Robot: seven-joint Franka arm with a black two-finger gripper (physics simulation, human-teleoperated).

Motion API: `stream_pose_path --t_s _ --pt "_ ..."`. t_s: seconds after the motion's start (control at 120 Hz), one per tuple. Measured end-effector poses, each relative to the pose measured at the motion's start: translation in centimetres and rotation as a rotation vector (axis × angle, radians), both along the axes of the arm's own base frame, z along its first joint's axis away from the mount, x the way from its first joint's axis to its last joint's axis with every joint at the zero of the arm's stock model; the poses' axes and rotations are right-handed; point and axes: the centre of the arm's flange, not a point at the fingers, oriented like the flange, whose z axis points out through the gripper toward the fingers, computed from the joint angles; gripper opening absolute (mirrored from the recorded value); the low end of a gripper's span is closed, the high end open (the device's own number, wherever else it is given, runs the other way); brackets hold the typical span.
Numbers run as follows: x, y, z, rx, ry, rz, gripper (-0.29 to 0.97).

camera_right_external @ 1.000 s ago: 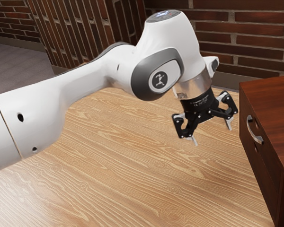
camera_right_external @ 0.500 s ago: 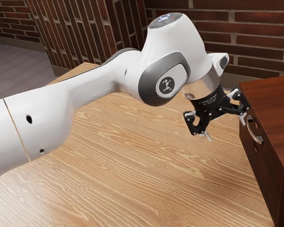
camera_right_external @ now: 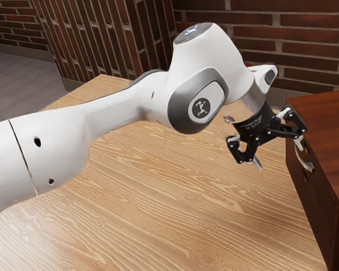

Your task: Pull the drawer handle with one arm to open the drawer

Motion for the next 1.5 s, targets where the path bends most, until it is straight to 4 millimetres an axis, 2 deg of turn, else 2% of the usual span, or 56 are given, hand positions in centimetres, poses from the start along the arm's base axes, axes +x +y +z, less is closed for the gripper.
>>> stream_pose_path --t_s 0.375,1.042,1.425,1.5 --pt "0.0 -0.4 -0.5 0.014 -0.033 -0.072 0.51" --pt "0.1 -0.9 -1.5 0.014 -0.067 -0.149 0.41" --pt "0.0 0.1 -2.1 0.036 -0.040 -0.154 0.37" --pt "0.1 0.9 -2.2 0.043 -0.023 -0.140 0.37"
